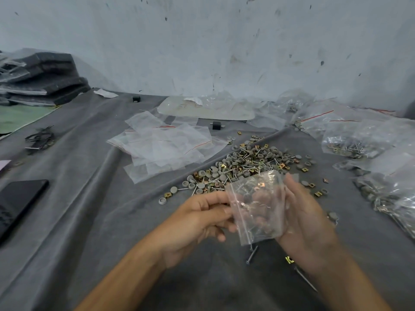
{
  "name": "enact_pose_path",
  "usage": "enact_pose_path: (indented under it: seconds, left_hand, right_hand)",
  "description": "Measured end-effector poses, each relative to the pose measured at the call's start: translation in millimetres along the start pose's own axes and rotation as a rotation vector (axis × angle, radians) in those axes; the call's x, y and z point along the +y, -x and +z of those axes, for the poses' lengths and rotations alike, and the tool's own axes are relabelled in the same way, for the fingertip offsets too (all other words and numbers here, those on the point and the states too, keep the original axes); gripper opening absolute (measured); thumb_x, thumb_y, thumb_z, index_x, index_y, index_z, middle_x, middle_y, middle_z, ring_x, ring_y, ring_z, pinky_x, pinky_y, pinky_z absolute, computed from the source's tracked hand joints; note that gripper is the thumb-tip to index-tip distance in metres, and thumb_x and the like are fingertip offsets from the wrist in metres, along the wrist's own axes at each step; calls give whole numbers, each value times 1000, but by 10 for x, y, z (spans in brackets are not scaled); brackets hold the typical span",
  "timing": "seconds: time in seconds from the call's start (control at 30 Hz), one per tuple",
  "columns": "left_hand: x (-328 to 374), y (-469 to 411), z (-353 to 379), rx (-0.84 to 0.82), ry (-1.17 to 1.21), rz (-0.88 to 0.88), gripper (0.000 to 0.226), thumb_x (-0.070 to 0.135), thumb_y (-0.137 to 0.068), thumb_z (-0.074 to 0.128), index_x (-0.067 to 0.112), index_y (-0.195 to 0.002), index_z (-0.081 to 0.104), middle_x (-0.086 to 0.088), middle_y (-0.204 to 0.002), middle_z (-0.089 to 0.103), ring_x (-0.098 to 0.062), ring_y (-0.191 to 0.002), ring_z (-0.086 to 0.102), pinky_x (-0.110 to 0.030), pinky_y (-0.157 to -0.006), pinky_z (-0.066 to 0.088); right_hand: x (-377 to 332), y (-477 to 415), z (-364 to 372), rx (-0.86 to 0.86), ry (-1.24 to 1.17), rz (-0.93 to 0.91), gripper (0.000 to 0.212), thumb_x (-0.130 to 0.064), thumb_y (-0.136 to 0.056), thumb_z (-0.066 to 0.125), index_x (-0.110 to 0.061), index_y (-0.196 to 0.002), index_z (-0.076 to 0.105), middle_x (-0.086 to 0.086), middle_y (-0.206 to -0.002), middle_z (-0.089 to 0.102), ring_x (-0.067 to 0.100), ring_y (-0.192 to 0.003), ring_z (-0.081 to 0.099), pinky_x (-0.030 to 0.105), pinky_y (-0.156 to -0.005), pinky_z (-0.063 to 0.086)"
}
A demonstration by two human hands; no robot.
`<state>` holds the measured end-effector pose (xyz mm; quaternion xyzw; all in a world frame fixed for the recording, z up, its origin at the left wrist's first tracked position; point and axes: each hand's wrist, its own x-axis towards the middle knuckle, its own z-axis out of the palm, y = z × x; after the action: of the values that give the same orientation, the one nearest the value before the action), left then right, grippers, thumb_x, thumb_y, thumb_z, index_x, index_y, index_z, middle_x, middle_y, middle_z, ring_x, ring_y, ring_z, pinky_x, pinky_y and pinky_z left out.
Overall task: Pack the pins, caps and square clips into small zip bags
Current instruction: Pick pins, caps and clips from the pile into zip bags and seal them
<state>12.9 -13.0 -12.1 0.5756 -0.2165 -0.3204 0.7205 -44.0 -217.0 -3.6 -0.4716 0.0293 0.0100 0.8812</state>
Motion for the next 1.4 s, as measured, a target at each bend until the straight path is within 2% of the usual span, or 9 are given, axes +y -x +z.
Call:
enact_pose_path:
  seconds: [0.1, 0.23, 0.37, 0.5, 0.6, 0.7, 0.93, 1.13, 1.4]
  left_hand:
    - [4, 14, 0, -13, 16, 10, 35, 10, -86, 68, 13, -120, 73, -9, -102, 73, -11, -77, 67, -20, -61, 52]
    - [-10, 0, -13, 6, 15, 6, 40, 7, -83, 71, 12, -123, 72, -15, -108, 73, -14, -79, 64, -21, -62, 53]
    - [-12, 7, 15, 9, -18, 20, 30, 16, -88, 74, 15, -118, 73, -12, -101, 72, -13, -73, 63, -23, -61, 53]
    - [-15, -7, 1, 146, -103, 78, 30, 26, -92, 68, 10, -116, 68, -27, -108, 71, -38, -83, 65, -40, -75, 55]
    - [53, 32, -55, 180, -197, 144, 12, 21, -100, 63, 17, -110, 67, -14, -80, 69, -19, -61, 60, -27, -55, 50]
    - [118, 54, -161, 398, -411, 320, 20, 5, -103, 50, 19, -93, 60, 2, -56, 55, -9, -48, 48, -23, -46, 39]
    - [279, 202, -366, 1107, -1092, 771, 30, 19, -88, 55, 25, -105, 79, 12, -70, 66, -9, -65, 57, -26, -60, 45]
    - [179, 150, -284, 997, -1417, 770, 31, 17, -89, 53, 21, -104, 81, -4, -82, 77, -29, -73, 73, -40, -57, 57]
    - [226, 177, -402, 1049, -1533, 709, 33, 13, -86, 55, 27, -102, 81, -3, -75, 75, -28, -67, 70, -35, -49, 52]
  right_hand:
    - [37, 5, -18, 42, 108, -40, 46, -42, -102, 53, -3, -125, 63, 25, -122, 67, 41, -108, 68, 53, -83, 58]
    - [62, 21, 7, 174, 250, -100, 25, -32, -80, 73, -10, -87, 63, 13, -90, 71, 25, -77, 69, 44, -69, 60]
    - [93, 49, 31, 157, 320, -96, 28, -34, -75, 77, -11, -87, 66, 12, -90, 72, 24, -80, 69, 40, -73, 60]
    - [62, 60, 54, 156, 318, -79, 30, -37, -80, 73, -9, -89, 65, 12, -85, 71, 30, -72, 68, 36, -56, 57]
    - [16, 50, 42, 265, 327, -75, 29, -38, -84, 68, -11, -95, 65, 10, -82, 70, 20, -64, 62, 29, -49, 51]
    - [-17, 31, -1, 398, 297, -66, 15, -25, -94, 66, -12, -101, 65, 6, -80, 71, 16, -61, 63, 25, -47, 51]
    - [18, 39, 24, 395, 379, -67, 9, -15, -100, 59, -15, -105, 67, 4, -84, 74, 18, -69, 64, 27, -55, 52]
    - [81, 22, 4, 373, 567, -132, 13, -12, -99, 59, -20, -100, 69, 2, -84, 74, 16, -72, 65, 26, -57, 52]
    - [228, 52, -62, 168, 1368, -306, 18, -27, -100, 59, -39, -109, 67, -19, -100, 67, 0, -93, 60, 22, -77, 52]
